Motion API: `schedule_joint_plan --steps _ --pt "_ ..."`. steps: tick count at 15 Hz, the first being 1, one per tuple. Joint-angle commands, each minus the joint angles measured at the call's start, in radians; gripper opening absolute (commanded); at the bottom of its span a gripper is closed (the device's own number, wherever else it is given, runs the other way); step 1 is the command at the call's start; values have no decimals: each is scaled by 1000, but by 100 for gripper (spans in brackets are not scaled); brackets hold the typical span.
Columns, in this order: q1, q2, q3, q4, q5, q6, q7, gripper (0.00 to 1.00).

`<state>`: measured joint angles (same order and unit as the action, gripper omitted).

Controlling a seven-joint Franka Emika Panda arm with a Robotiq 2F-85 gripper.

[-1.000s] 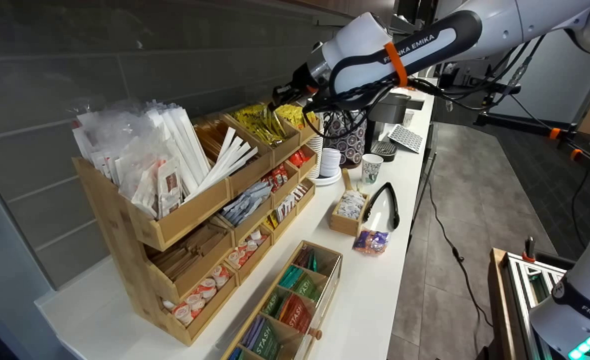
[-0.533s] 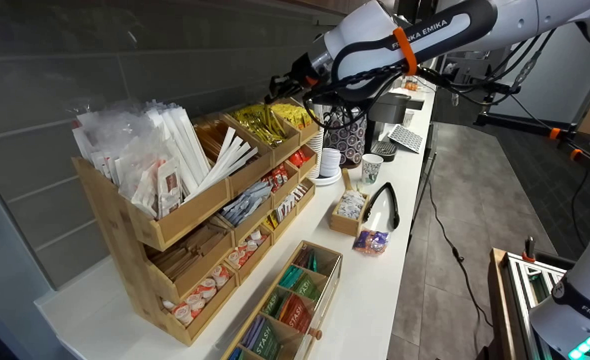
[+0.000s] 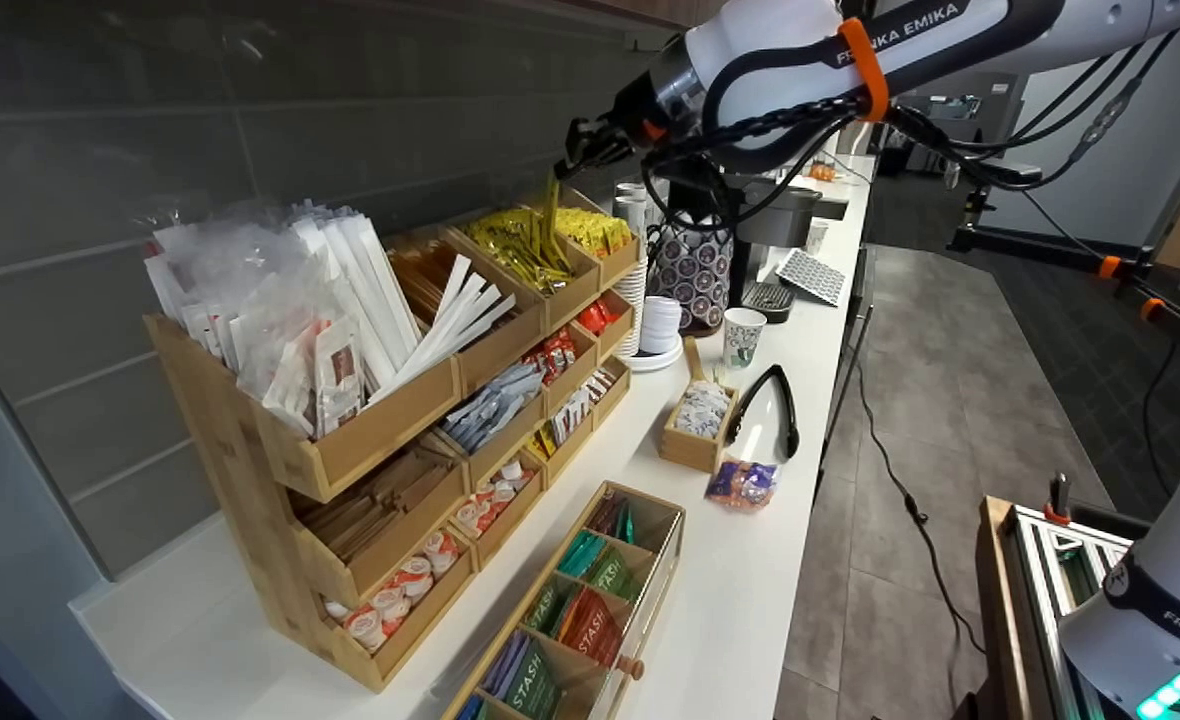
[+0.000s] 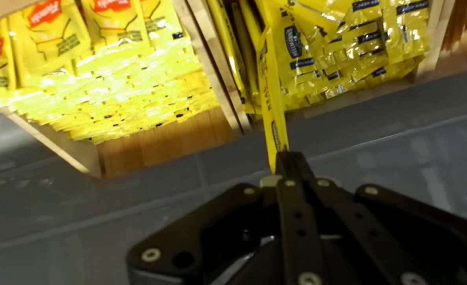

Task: Take the yellow packet off of the wooden rack

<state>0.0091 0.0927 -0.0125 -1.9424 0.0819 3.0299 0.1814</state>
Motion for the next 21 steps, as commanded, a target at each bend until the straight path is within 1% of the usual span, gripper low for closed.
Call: schedule_joint_plan --steps 1,3,6,10,13,18,21 --pt "5 -102 -25 -86 -43 -64 70 0" --pt "0 -136 -28 -106 -56 -136 91 0" --pt "-9 -191 -24 -116 -72 -289 117 0" --pt "-28 -257 -9 -116 -60 -504 123 0" --pt "-34 -290 -9 -131 -49 -623 123 0" --pt "-43 -319 -7 -227 -54 -720 119 0" --pt "-42 -302 -11 -275 -32 -774 116 0"
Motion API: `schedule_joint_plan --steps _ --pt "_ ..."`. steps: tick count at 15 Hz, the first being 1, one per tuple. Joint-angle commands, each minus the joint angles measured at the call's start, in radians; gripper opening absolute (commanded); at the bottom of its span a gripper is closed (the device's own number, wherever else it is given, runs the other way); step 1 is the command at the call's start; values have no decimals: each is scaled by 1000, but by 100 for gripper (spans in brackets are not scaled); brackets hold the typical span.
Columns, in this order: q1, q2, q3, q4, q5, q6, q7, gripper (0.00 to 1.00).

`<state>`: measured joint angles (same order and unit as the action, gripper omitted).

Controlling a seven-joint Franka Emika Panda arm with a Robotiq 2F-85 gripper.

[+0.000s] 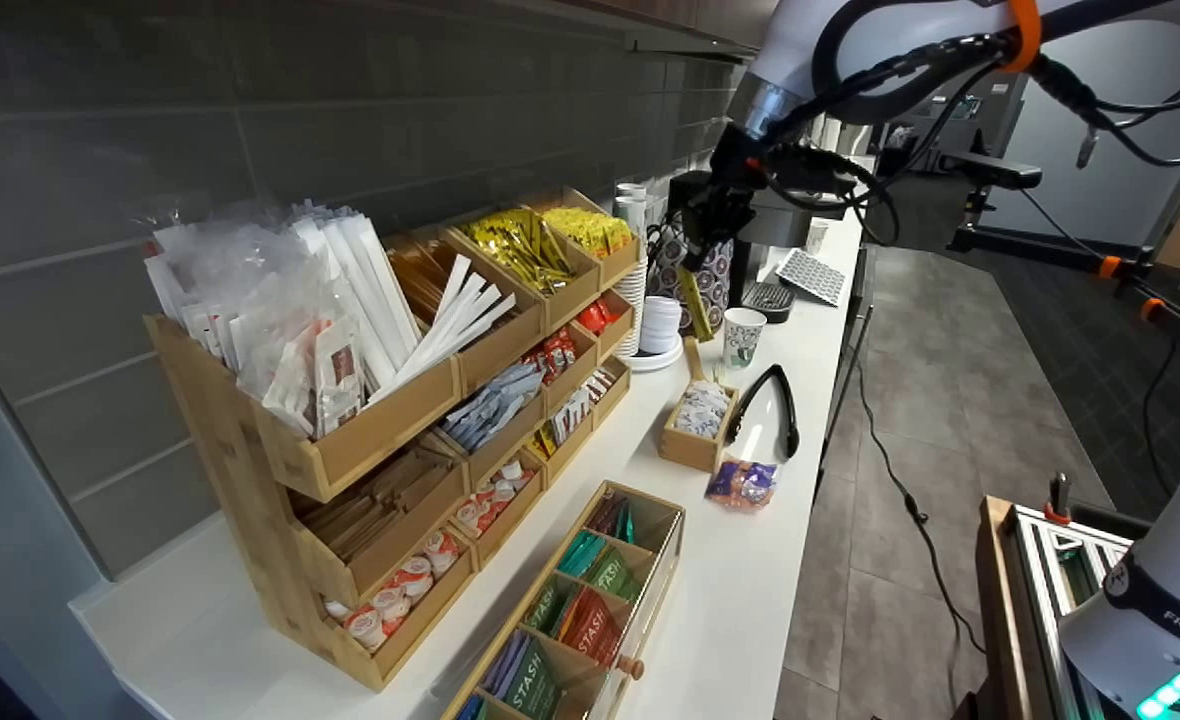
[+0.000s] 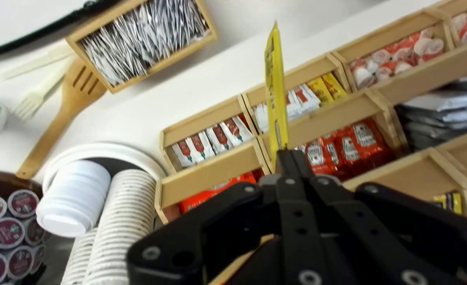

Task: Take the yellow packet off of the wooden rack

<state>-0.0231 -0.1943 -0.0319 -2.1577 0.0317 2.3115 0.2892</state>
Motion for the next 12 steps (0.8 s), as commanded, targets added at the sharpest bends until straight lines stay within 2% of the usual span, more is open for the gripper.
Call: schedule_joint_plan --steps 1,4,12 --pt "-9 -5 7 -69 28 -88 7 0" --pt "-13 24 8 -101 27 -164 20 0" --pt "-7 119 5 -172 64 -108 14 0"
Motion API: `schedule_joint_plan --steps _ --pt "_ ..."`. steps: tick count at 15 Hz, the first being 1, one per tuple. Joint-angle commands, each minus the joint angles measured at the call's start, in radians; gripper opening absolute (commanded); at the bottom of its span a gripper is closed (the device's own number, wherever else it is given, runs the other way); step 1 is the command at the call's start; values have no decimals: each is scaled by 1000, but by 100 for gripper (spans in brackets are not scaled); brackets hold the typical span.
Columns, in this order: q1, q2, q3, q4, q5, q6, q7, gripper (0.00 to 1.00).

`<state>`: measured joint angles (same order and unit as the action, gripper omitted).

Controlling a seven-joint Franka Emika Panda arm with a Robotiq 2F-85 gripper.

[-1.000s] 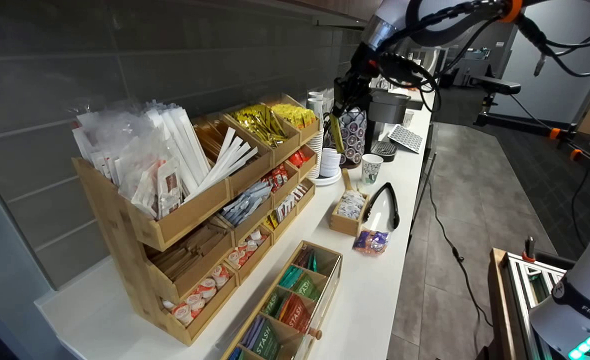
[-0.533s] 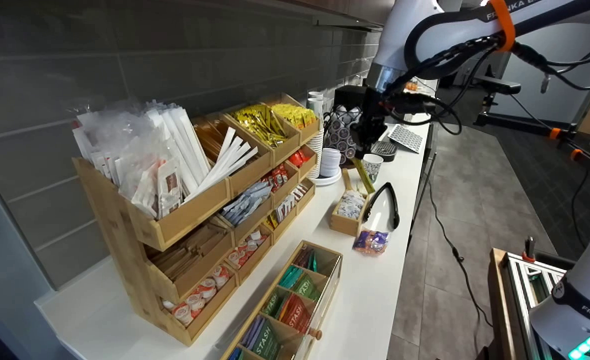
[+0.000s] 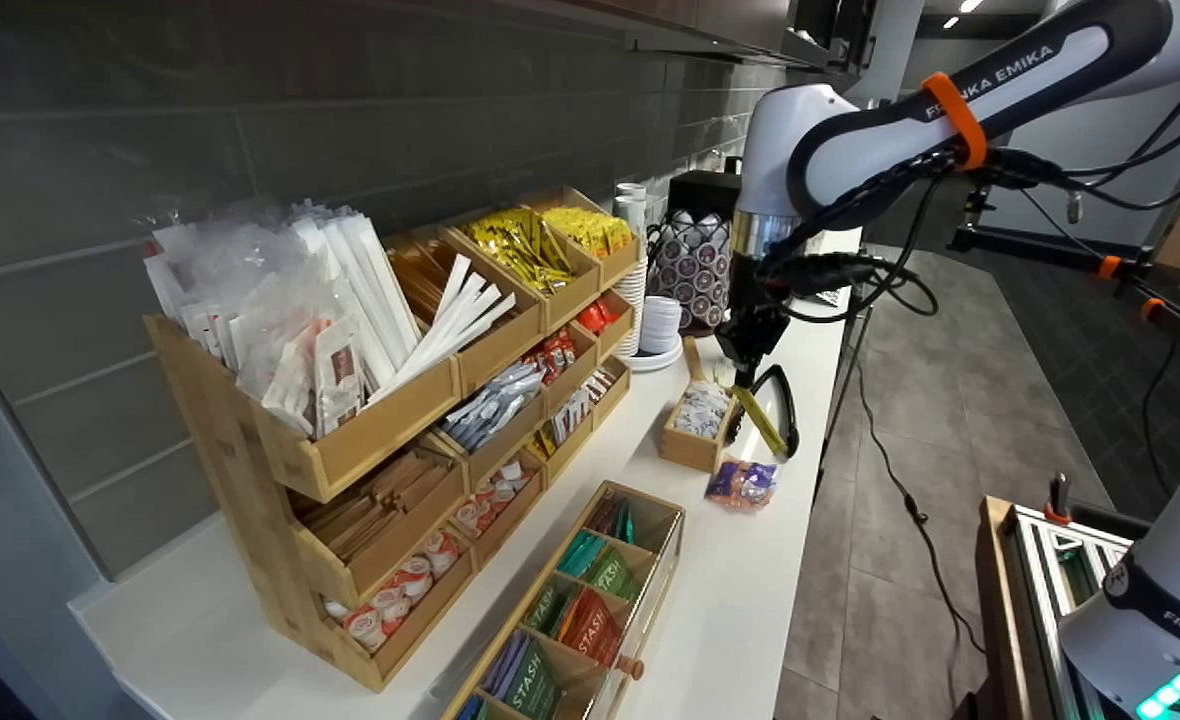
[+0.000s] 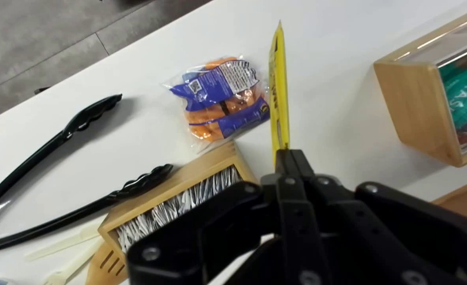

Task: Take the yellow packet off of the wooden rack

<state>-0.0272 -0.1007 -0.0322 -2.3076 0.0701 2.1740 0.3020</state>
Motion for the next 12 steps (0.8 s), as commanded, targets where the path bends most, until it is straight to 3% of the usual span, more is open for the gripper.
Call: schedule_joint_plan --steps 1,6,12 --pt "-1 38 6 -26 25 48 -2 0" --pt "22 103 23 -34 143 237 -53 0" --pt "43 158 55 -25 303 318 -143 0"
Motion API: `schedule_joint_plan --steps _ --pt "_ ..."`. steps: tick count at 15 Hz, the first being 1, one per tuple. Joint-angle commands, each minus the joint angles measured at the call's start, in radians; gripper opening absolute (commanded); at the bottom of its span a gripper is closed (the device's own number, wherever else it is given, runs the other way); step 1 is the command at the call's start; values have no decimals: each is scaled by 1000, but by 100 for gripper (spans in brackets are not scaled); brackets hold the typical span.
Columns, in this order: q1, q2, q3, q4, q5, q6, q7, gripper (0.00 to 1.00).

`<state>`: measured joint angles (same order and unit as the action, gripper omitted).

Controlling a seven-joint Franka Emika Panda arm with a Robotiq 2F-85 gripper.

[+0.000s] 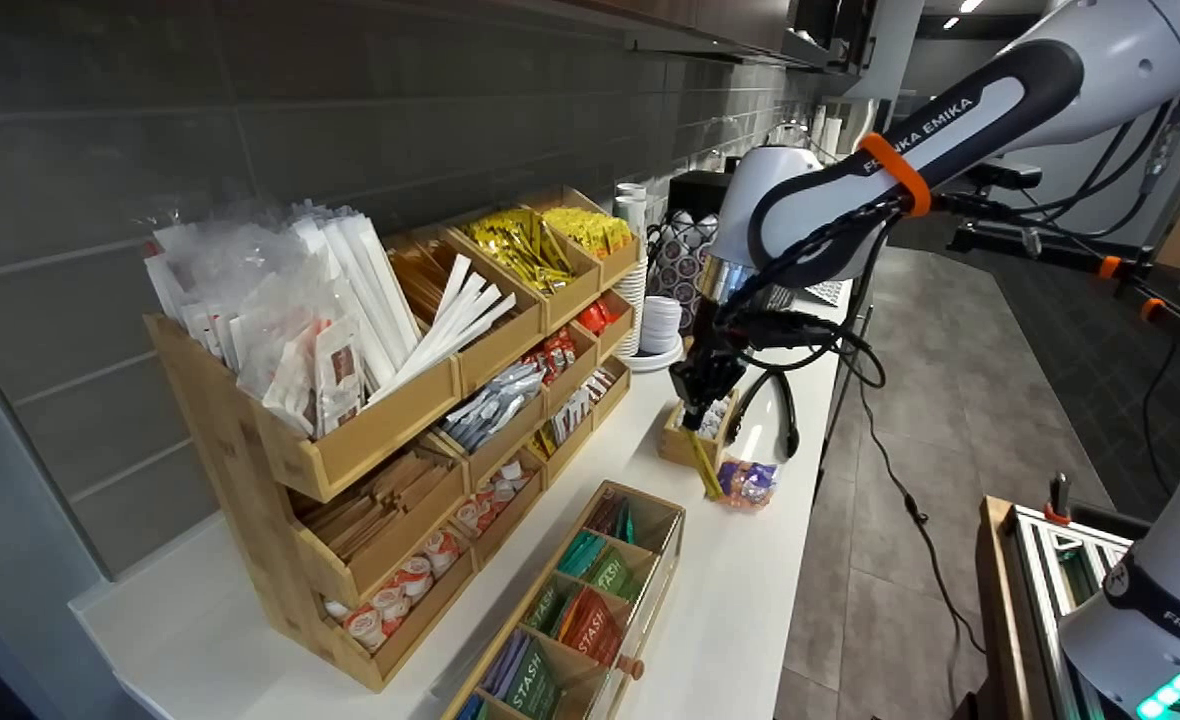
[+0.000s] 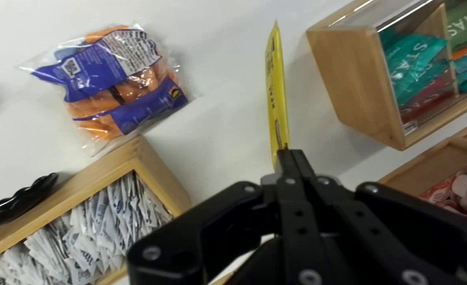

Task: Take the yellow packet off of the wooden rack

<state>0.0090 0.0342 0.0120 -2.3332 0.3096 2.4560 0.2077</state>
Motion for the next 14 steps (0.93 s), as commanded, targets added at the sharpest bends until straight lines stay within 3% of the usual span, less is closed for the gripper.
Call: schedule_joint_plan --steps 1,2,3,4,6,14 --pt "7 30 13 3 70 44 -57 0" --pt "7 35 16 5 77 51 -65 0" --pt "7 39 18 4 79 67 -69 26" --pt "7 41 19 7 86 68 -70 27" --pt "7 42 22 10 103 87 -78 40" --pt "16 -21 34 23 104 81 -57 99"
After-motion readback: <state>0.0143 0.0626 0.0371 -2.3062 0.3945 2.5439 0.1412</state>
